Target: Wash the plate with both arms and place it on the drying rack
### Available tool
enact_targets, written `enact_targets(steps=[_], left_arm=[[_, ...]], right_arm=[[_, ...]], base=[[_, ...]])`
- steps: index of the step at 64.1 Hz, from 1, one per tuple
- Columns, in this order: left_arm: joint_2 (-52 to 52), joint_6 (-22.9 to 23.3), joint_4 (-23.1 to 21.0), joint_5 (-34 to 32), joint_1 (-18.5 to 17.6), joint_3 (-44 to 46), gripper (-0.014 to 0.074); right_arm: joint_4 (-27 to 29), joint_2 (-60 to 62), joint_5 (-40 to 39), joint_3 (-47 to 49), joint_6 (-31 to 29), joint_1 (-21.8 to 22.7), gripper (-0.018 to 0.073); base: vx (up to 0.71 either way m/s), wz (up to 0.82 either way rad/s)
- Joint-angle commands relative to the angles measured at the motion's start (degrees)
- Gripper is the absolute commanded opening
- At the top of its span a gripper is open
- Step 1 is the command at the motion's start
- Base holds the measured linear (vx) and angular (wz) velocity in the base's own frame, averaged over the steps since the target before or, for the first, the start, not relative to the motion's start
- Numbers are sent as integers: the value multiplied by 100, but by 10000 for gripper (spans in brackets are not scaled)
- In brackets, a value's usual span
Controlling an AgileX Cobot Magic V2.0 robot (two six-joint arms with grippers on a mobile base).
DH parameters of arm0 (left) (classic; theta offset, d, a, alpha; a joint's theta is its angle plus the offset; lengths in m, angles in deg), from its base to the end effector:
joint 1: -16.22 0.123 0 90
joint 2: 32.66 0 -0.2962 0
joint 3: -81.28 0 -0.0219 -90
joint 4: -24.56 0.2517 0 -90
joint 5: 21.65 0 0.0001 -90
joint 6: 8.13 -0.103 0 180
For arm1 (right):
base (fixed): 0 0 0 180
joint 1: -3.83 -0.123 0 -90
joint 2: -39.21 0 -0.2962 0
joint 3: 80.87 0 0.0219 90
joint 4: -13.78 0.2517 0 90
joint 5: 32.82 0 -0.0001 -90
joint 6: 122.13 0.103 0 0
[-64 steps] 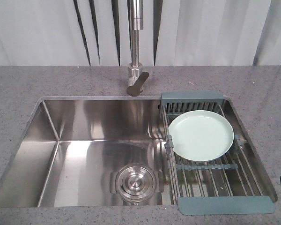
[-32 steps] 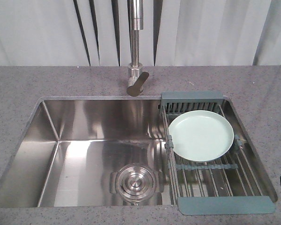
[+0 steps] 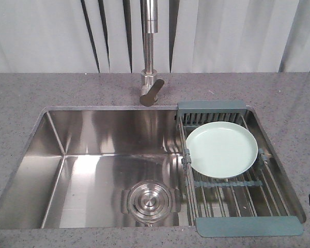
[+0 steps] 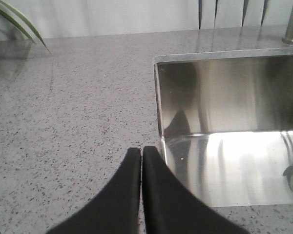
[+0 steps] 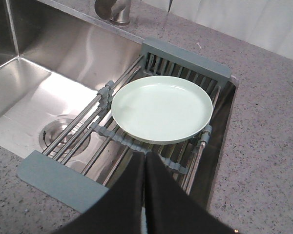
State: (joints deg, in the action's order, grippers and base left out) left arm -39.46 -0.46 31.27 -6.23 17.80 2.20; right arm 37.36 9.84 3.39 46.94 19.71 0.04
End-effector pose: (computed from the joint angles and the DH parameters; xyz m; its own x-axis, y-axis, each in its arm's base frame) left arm 0.0562 0.0048 0.1779 -0.1929 -0.0263 -0.9809 -0.0621 0.9980 -0.0145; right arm 0.0762 0.0295 0.2838 -0.3165 -0.3341 -0.8878 -0.4002 0.8956 -0.1944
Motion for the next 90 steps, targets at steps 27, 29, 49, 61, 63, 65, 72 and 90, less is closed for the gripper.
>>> enact_targets(steps=[27,29,49,61,63,65,72,90], left_arm=[[85,-295,-282,-1376,73,-137,-6],[85,-295,-282,-1368,73,-132,-6],[85,-295,-282,-1357,73,-106,-6],[85,-295,-282,-1357,73,-106,-6],[85,-295,-282,-1357,73,-106,-6],[85,-295,-282,-1357,73,-106,-6],[85,-295,-282,-1357,73,-106,-6],[85,-295,-282,-1357,73,-106,-6]], right_arm=[[109,-41,-353,152,-51,-6,-6],[109,-41,-353,152,-51,-6,-6],[109,-41,-353,152,-51,-6,-6],[109,-41,-353,152,-51,-6,-6],[109,-41,-353,152,-51,-6,-6],[103,-41,-353,152,-51,-6,-6],[108,-41,-353,152,-51,-6,-6],[69,50,-353,138,-56,-6,-6]], base=[[0,0],[0,0],[0,0],[0,0],[0,0],[0,0],[0,0],[0,0]])
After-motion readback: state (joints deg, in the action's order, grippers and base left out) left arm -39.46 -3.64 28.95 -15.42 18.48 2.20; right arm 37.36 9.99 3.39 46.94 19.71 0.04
